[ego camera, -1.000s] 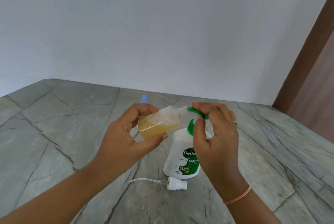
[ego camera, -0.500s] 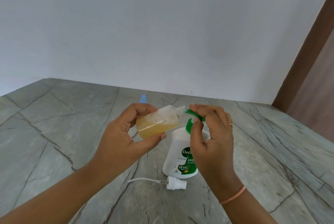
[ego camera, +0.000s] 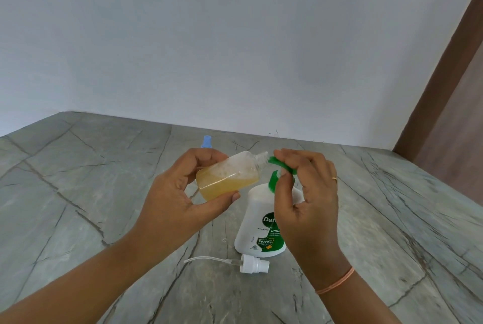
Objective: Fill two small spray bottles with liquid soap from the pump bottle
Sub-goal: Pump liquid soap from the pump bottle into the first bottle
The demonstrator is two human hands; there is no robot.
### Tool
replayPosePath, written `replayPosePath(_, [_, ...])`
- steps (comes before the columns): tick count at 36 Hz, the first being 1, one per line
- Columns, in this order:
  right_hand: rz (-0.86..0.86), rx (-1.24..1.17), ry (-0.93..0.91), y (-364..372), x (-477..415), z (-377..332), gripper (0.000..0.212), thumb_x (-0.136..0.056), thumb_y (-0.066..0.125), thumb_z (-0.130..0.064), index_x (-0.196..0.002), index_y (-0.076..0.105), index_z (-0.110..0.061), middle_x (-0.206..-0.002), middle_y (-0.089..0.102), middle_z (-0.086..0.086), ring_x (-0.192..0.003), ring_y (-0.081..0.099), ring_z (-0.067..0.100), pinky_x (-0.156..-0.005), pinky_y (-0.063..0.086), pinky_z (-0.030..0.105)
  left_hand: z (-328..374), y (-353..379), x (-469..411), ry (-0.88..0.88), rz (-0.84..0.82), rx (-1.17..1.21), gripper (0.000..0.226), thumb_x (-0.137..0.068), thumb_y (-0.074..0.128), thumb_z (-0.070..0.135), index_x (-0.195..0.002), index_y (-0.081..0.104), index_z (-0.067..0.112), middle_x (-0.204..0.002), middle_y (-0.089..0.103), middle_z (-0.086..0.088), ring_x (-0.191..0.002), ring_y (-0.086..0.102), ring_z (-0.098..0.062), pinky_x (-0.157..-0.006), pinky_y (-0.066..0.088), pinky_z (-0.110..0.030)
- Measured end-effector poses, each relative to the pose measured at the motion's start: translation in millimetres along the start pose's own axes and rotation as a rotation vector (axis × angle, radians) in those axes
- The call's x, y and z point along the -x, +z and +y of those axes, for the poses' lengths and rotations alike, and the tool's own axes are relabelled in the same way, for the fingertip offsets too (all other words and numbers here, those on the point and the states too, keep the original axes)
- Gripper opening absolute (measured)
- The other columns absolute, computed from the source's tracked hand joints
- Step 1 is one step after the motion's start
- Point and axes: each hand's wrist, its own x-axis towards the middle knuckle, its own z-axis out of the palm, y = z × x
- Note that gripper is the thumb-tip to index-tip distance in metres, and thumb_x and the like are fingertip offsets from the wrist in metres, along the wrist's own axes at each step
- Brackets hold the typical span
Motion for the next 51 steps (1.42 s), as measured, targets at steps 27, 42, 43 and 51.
replayPosePath(27, [-0.013,0.004,0.025,-1,1,-1,0.029,-0.085,0.043,-0.016,-0.103,0.066,-0.011,-0.098,0.06,-0.003,-0.092,0.048,0.011,-0.072,0.048,0.045,1,0,0,-0.023,0.004,0.01,0.046,-0.061,0.072,0.044,-0.104,0.055,0.039,-0.102,0.061,0.022,-0.096,0.06,-0.005,-0.074,0.048,-0.009])
replayPosePath(42, [-0.027,0.009,0.055,-8,-9,-6,0.029,-0.083,0.043,-0.018,-0.101,0.065,-0.017,-0.096,0.052,-0.015,-0.091,0.046,0.006,-0.071,0.048,0.047,0,1,0,-0.013,0.007,0.005,0.045,-0.062,0.072,0.044,-0.104,0.055,0.04,-0.1,0.061,0.025,-0.093,0.06,-0.003,-0.073,0.048,-0.009])
replayPosePath(43, [-0.027,0.009,0.055,-8,-9,-6,0.029,-0.083,0.043,-0.018,-0.101,0.065,-0.017,-0.097,0.052,-0.015,-0.091,0.046,0.005,-0.071,0.048,0.047,0,1,0,-0.014,0.007,0.006,0.045,-0.062,0.072,0.044,-0.103,0.055,0.04,-0.1,0.061,0.024,-0.093,0.06,-0.003,-0.074,0.048,-0.009])
replayPosePath(51, [-0.026,0.022,0.033,-8,-7,-4,0.028,-0.084,0.043,-0.017,-0.102,0.065,-0.016,-0.098,0.051,-0.015,-0.092,0.047,0.007,-0.071,0.048,0.047,1,2,1,-0.002,-0.001,-0.002,0.044,-0.063,0.071,0.043,-0.103,0.055,0.039,-0.098,0.061,0.026,-0.092,0.06,-0.002,-0.074,0.046,-0.006])
